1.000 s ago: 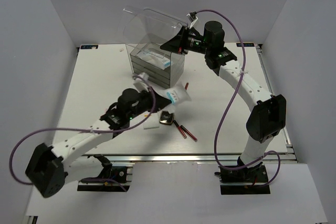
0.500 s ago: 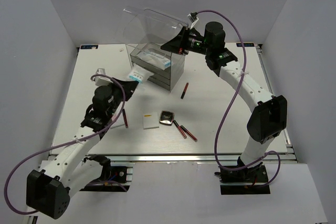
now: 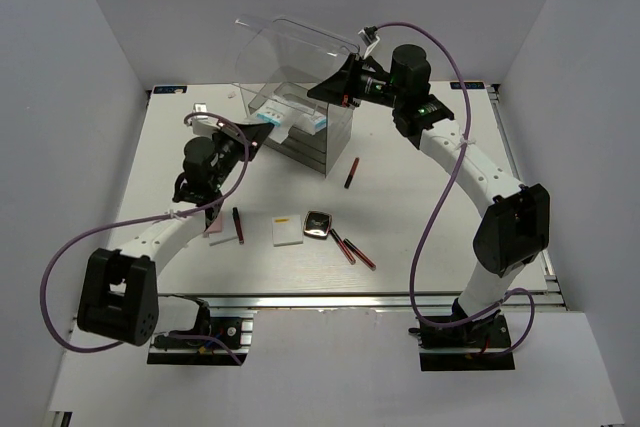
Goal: Organize the makeup
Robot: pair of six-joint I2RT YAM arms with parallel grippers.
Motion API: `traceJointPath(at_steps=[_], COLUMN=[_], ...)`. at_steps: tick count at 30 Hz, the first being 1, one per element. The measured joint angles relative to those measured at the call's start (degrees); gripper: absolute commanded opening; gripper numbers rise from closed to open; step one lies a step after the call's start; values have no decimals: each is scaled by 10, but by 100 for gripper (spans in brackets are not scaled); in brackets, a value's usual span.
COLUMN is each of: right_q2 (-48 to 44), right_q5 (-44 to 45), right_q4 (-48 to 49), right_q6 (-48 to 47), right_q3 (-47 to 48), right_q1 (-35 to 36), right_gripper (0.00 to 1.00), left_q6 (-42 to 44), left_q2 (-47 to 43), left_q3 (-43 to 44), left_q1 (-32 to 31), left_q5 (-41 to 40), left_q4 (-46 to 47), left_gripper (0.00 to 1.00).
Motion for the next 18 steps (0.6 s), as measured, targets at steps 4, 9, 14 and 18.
traceJointPath(at_steps=[4,9,14,18], right_q2=[0,0,0,0], right_q5=[0,0,0,0], right_q4=[0,0,1,2], right_q6=[0,0,0,0], right_q3=[0,0,0,-1], right_q1=[0,0,0,0], right_gripper=[0,0,0,0], left_q6=[-24,-59,-106,-146], left_q2=[35,78,177,272], left_q3=[12,26,44,86], left_q1=[0,0,0,0], left_q5=[15,21,21,21], left_q4=[63,143,240,300], left_gripper=[0,0,0,0])
